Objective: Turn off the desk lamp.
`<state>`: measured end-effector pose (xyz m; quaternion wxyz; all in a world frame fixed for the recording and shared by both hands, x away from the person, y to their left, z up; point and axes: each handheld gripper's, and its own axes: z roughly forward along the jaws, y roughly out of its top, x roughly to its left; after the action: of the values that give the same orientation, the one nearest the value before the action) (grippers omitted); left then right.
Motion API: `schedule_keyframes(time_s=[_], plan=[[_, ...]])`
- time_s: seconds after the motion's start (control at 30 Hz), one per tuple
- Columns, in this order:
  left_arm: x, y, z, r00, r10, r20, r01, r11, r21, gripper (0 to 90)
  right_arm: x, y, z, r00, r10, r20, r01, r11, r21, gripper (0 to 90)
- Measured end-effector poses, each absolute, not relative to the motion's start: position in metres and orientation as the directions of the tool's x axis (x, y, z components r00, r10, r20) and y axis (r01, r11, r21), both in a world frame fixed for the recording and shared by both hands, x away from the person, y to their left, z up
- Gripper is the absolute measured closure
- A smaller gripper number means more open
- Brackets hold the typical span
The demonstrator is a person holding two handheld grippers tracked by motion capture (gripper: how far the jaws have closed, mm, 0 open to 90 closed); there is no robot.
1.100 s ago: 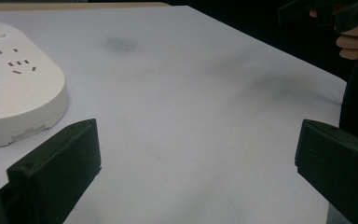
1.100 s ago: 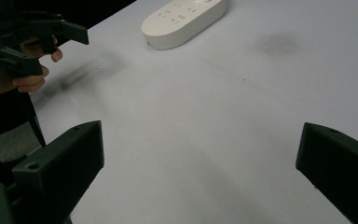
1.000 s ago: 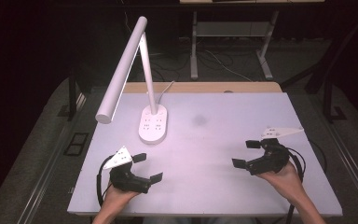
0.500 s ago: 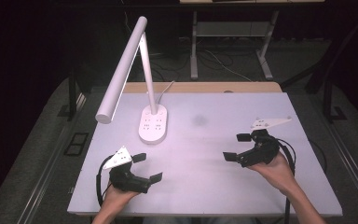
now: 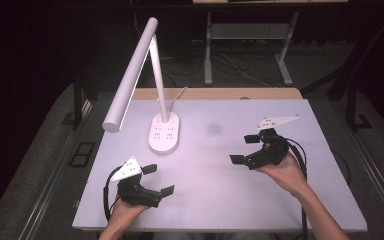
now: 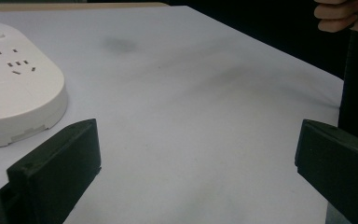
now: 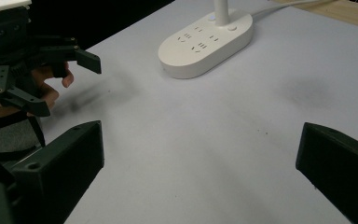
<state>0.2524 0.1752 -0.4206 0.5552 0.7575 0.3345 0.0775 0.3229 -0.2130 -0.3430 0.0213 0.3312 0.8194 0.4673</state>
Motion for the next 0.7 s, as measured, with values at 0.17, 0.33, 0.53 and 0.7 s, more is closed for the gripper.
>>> schedule_keyframes(time_s=[0.17, 0.33, 0.53, 0.7], plan=[[0.252, 0.176, -0.420, 0.764, 0.594, -0.252, 0.419, -0.160, 0.894, 0.0, 0.332, -0.206, -0.341, -0.781, 0.559, 0.279, 0.523, 0.340, 0.781, 0.8], [0.253, 0.176, -0.420, 0.767, 0.592, -0.247, 0.416, -0.166, 0.894, 0.0, 0.340, -0.199, -0.340, -0.782, 0.558, 0.279, 0.526, 0.350, 0.775, 0.8], [0.253, 0.176, -0.420, 0.765, 0.593, -0.252, 0.420, -0.160, 0.893, 0.0, 0.354, -0.187, -0.334, -0.792, 0.544, 0.277, 0.518, 0.359, 0.776, 0.8], [0.253, 0.177, -0.420, 0.763, 0.594, -0.253, 0.419, -0.156, 0.895, 0.0, 0.364, -0.178, -0.331, -0.795, 0.538, 0.280, 0.518, 0.362, 0.775, 0.8]])
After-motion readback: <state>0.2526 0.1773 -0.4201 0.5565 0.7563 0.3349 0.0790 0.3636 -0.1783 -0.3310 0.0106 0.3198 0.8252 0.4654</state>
